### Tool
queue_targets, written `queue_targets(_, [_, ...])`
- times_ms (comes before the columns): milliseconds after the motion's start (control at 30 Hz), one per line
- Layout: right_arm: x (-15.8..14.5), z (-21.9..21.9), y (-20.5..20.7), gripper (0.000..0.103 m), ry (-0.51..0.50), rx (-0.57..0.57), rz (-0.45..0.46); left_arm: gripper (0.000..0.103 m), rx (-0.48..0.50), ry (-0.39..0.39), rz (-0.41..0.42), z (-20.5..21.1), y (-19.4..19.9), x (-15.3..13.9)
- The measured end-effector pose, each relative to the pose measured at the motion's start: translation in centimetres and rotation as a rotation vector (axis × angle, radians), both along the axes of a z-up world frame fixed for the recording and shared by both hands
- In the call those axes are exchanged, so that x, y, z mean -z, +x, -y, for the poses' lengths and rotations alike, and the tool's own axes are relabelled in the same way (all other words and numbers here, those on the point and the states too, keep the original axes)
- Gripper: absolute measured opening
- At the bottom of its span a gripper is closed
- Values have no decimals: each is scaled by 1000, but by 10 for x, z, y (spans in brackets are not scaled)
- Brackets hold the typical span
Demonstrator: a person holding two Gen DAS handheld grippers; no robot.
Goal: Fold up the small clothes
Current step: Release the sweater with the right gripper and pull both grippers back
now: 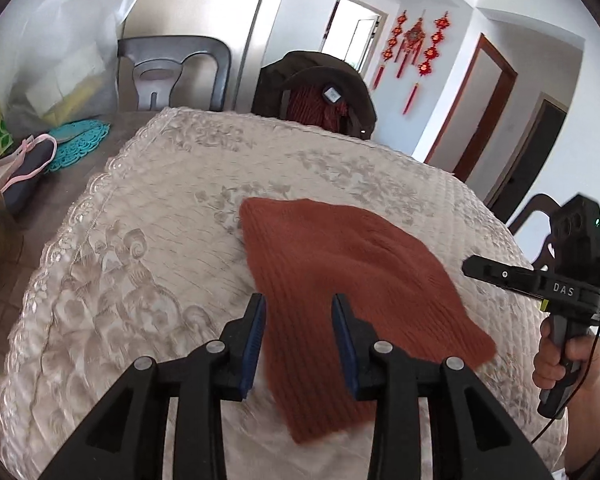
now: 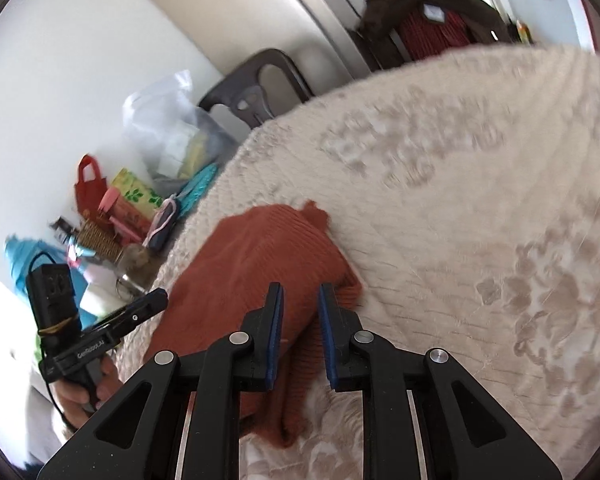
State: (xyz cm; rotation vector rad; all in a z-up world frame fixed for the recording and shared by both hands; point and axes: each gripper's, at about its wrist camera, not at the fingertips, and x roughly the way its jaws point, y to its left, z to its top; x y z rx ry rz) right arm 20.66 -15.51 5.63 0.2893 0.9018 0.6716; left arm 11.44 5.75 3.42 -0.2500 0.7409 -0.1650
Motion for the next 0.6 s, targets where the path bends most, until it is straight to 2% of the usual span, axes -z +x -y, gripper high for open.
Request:
queue_targets(133, [-4, -29, -29, 18, -101, -124, 67, 37, 21, -3, -3, 10, -14, 3])
queue_targets(267, [18, -43, -41, 18, -254, -178, 91, 37, 15, 38, -5, 19, -16, 11])
queue_targets(367, [18, -33, -37, 18, -212, -157, 71, 37, -2, 32, -9, 19, -18, 5])
queue_targets(600, [-2, -36, -71, 18, -271, -184, 164, 37, -24, 85, -21, 28, -39, 4])
